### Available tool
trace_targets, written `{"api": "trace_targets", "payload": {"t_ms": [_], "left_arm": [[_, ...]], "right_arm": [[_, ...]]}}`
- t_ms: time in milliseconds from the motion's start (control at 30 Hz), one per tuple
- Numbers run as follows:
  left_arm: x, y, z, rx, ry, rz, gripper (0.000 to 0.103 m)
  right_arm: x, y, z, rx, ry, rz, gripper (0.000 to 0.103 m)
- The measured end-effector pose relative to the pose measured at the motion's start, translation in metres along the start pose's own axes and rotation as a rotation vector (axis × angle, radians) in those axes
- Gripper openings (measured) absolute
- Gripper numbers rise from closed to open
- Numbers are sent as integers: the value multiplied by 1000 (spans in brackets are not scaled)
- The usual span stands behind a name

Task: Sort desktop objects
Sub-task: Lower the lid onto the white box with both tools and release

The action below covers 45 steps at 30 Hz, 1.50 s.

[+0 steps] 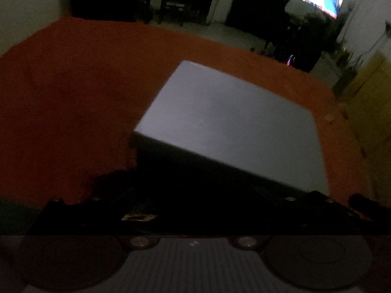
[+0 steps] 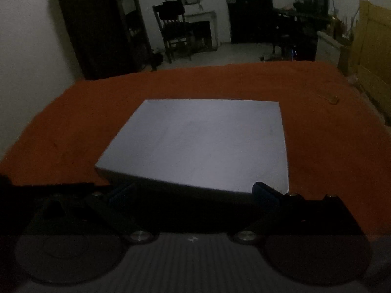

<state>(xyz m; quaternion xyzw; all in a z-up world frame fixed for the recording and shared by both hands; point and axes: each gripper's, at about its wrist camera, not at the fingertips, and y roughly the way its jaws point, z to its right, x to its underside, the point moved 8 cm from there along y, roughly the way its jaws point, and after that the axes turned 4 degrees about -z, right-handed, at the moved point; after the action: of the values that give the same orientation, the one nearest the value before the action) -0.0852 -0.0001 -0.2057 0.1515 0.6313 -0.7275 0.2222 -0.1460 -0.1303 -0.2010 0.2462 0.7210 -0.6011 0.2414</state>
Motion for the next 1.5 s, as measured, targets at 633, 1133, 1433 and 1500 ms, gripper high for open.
{"api": "trace_targets", "payload": {"t_ms": [633, 1133, 1433, 1500], "left_arm": [[19, 4, 16, 24, 93, -27, 102], [28, 1, 29, 39, 119, -31, 102], [31, -3, 30, -4, 180, -15, 102], [31, -3, 28, -2, 179, -18, 102]], "right_arm": [[-2, -5, 40, 64, 104, -47, 103], [5, 0, 34, 73, 64, -102, 103], [7, 6, 36, 82, 23, -135, 103], [7, 7, 36, 79, 24, -140, 103]]}}
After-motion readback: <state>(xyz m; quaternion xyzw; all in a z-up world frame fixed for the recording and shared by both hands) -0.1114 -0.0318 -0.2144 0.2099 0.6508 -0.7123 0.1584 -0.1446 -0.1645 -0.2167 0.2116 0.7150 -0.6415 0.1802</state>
